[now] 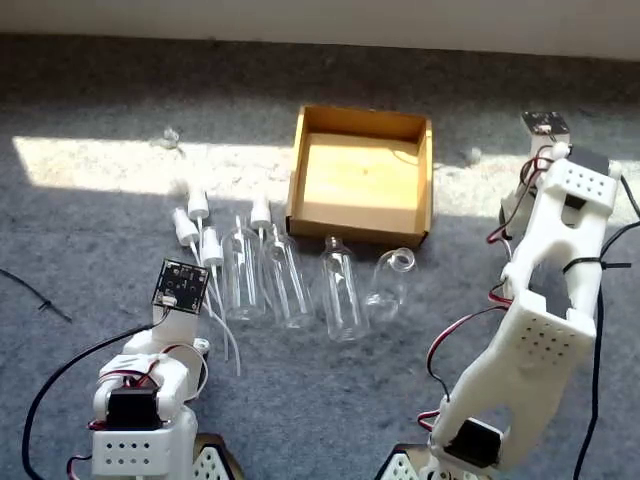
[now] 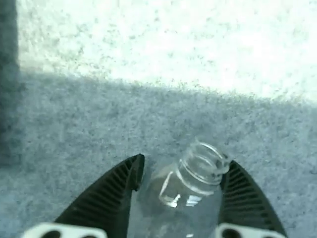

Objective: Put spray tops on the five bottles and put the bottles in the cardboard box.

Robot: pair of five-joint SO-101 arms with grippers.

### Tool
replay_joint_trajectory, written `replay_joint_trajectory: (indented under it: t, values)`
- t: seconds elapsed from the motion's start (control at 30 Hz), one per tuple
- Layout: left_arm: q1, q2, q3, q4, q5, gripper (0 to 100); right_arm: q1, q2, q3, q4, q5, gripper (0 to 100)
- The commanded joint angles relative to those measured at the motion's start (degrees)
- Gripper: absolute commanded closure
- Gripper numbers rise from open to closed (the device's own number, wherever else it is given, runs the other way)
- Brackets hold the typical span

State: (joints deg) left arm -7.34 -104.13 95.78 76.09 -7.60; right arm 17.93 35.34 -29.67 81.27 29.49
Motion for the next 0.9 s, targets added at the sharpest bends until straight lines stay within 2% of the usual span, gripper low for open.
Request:
replay_joint_trajectory:
  t: [0.0,0.2,0.3,0.4,0.6,0.87]
  values:
    - [0.66,-0.57,1.36,-0.18,-0.35,93,-0.22,-0.84,-5.05,3.21,-1.49,71.9]
    - [0.66,-0.57,1.36,-0.18,-0.35,93,0.04,-1.01,-5.67,3.3,-2.2,71.7]
    - [0.66,-0.57,1.36,-0.18,-0.35,93,0.04,-1.01,-5.76,4.88,-7.3,71.7]
    - [0.66,-0.57,1.36,-0.18,-0.35,93,0.92,-0.84,-5.58,10.77,-14.95,71.7]
    - [0.66,-0.57,1.36,-0.18,-0.35,93,3.38,-0.57,-5.23,5.05,-15.38,71.7]
    - [0.66,-0.57,1.36,-0.18,-0.35,93,1.45,-0.57,-5.32,2.33,-15.03,71.7]
